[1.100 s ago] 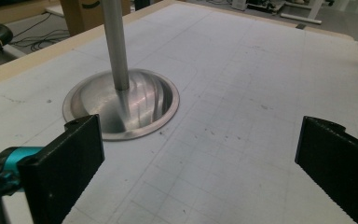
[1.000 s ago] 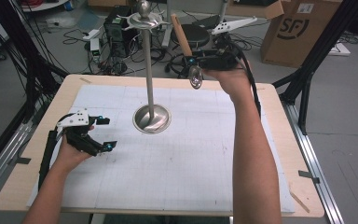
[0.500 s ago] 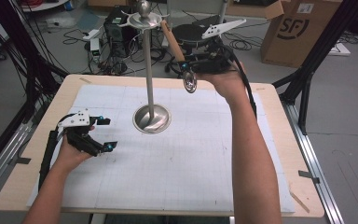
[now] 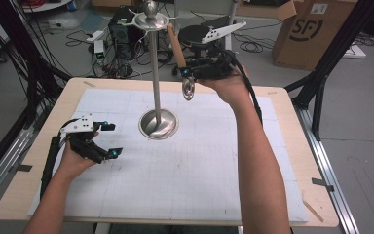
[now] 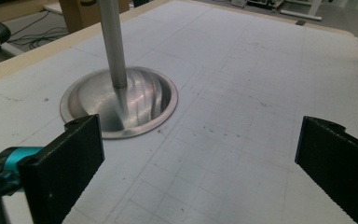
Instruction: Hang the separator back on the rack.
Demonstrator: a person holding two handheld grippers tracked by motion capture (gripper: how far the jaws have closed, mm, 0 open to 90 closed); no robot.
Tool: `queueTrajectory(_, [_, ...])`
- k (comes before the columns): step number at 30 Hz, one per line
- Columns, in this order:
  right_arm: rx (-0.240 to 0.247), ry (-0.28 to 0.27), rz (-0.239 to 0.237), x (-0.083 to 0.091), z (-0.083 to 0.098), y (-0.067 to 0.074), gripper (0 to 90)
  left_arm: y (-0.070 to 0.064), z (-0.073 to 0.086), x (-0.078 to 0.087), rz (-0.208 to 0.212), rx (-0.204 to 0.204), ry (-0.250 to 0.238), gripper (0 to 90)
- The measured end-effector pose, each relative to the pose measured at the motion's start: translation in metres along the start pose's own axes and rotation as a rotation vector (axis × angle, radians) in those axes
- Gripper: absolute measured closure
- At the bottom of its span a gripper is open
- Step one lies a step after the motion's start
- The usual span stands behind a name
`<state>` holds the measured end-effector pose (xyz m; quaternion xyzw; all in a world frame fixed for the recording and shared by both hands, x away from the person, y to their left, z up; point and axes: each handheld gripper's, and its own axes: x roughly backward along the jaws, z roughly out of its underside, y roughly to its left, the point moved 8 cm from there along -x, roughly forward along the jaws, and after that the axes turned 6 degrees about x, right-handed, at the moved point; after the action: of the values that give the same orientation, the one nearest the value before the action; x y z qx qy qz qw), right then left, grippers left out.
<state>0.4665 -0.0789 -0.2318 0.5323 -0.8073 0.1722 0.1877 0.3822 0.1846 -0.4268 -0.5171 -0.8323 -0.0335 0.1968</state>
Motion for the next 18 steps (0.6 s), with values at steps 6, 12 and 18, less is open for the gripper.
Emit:
queueTrajectory(6, [0.003,0.008,0.009,-0.0055,-0.0013,0.0011,68.3,-0.0004,-0.0004,0.0010,0.000,0.001,-0.003,1.7])
queueTrajectory(12, [0.007,0.011,0.015,-0.0082,-0.0017,0.0015,68.1,0.0000,-0.0003,0.0003,-0.001,0.001,-0.003,1.7])
queueTrajectory(18, [0.003,0.016,0.015,-0.0102,-0.0013,0.0008,67.5,0.0000,-0.0001,0.0005,0.000,0.006,-0.003,1.7])
